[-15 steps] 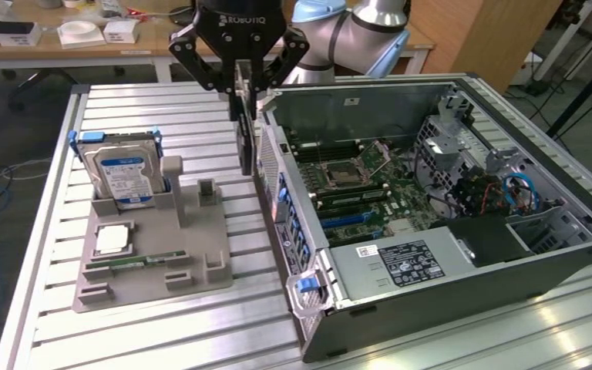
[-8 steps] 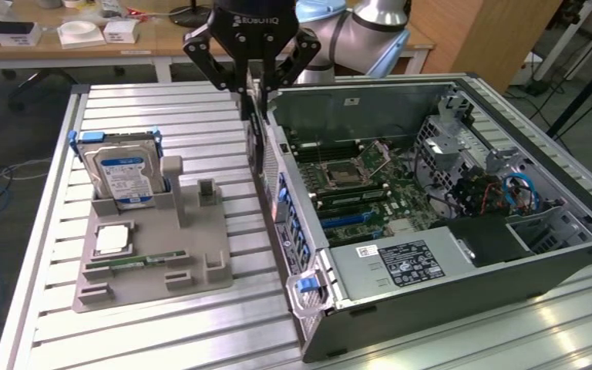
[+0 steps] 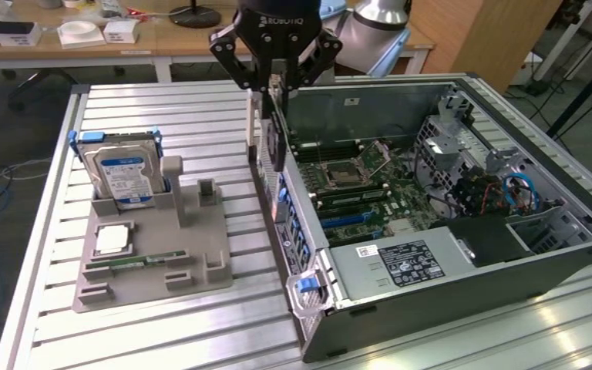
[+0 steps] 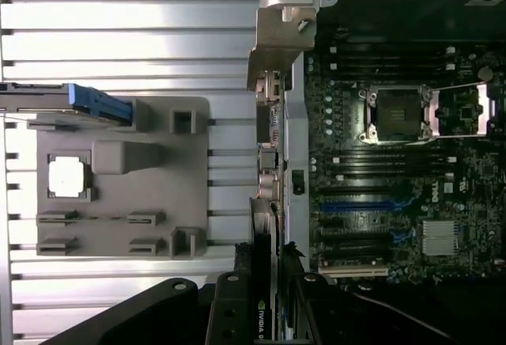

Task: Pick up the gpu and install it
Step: 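Pick up the gpu and move the gpu toward the slot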

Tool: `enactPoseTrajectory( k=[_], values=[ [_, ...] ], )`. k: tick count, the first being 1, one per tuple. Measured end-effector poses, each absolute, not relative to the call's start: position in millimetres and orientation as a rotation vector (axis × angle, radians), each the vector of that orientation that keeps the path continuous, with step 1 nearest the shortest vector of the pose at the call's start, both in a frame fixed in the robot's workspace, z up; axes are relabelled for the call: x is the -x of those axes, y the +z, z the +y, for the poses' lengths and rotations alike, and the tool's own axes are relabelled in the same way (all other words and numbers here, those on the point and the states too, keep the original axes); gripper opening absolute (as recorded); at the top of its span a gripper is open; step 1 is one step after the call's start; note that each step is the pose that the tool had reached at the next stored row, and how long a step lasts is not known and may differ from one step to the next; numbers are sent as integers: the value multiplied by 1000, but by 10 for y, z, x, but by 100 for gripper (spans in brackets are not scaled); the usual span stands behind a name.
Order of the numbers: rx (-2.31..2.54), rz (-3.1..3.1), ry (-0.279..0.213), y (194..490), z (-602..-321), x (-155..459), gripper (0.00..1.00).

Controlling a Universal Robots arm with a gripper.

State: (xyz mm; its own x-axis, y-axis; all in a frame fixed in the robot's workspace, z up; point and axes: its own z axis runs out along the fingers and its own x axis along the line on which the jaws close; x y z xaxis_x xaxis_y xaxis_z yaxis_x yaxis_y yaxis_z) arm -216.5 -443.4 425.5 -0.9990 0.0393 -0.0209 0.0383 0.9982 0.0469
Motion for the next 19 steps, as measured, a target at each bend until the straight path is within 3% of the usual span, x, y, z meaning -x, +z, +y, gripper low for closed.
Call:
enactPoseTrajectory(
  k=[19],
  values=[
    [-34,3119,73,4250,-4434,1788,26]
  ],
)
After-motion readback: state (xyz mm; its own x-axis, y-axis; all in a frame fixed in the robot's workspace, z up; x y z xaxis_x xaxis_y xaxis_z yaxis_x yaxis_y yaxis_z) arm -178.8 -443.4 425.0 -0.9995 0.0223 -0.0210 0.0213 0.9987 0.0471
